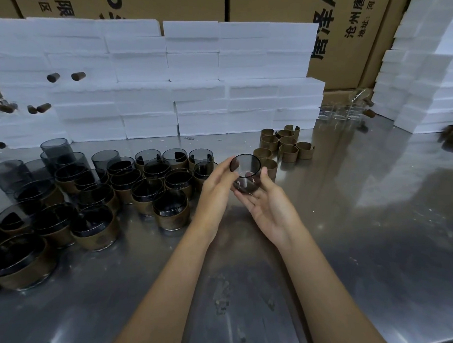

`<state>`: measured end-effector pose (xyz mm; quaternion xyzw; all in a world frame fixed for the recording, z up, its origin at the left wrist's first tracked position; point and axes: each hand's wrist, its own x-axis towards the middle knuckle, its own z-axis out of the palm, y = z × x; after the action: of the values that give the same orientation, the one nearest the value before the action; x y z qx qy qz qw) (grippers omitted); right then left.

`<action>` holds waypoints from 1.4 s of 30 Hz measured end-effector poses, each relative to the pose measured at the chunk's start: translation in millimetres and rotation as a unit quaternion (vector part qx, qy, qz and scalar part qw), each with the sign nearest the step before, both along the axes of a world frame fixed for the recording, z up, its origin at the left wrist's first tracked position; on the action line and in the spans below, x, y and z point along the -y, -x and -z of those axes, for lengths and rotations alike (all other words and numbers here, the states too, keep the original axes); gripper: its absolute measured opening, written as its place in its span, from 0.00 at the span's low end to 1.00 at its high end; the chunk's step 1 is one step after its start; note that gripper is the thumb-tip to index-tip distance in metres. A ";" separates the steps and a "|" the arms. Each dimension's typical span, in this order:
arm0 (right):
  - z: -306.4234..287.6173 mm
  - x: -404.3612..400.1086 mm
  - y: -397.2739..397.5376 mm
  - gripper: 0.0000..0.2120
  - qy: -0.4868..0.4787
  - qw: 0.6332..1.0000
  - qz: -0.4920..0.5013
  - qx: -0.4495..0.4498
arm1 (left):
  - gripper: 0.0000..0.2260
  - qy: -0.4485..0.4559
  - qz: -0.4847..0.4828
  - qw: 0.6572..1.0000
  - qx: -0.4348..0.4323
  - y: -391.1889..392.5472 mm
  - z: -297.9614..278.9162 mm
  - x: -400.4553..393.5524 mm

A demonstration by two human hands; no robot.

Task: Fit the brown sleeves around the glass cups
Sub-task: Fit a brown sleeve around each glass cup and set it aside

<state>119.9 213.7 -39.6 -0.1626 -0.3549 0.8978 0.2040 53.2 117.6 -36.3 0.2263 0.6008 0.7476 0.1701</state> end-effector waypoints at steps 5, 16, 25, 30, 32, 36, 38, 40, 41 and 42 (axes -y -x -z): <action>0.2 -2.7 -0.4 0.21 -0.048 0.998 -0.021 -0.018 | 0.19 -0.004 -0.009 1.000 -0.021 -1.6 2.8 1.3; -5.7 8.3 -5.4 0.24 -0.132 0.990 -0.033 0.042 | 0.10 -0.017 -0.082 0.996 0.022 4.2 0.0 5.5; 0.2 7.2 2.5 0.32 -0.274 0.936 0.193 0.109 | 0.13 0.002 -0.031 1.000 -0.006 -8.2 3.3 -8.5; 6.4 10.2 5.9 0.19 -0.404 0.886 0.209 0.086 | 0.11 -0.103 0.013 0.983 0.148 -2.7 2.2 -6.7; 7.6 13.7 6.4 0.21 -0.455 0.859 0.218 0.090 | 0.11 -0.111 0.037 0.975 0.188 0.3 1.2 -3.8; 7.0 16.1 3.7 0.26 -0.498 0.822 0.250 0.121 | 0.15 -0.081 0.091 0.975 0.185 0.4 -0.5 0.2; 4.9 15.3 2.6 0.24 -0.504 0.813 0.261 0.133 | 0.17 -0.078 0.118 0.973 0.182 -0.1 1.5 0.8; 3.0 14.7 1.8 0.20 -0.500 0.812 0.266 0.140 | 0.14 -0.069 0.116 0.974 0.181 0.1 3.6 0.7; 2.5 13.6 1.1 0.18 -0.497 0.814 0.266 0.140 | 0.14 -0.061 0.106 0.976 0.178 0.3 4.2 0.4; 2.5 11.8 0.1 0.16 -0.492 0.818 0.264 0.137 | 0.16 -0.055 0.096 0.978 0.177 0.7 5.0 -0.8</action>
<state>119.9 201.9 -42.1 -0.2493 -0.7174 0.4833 0.4354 52.5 118.3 -41.3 0.1563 0.4948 0.7876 0.3323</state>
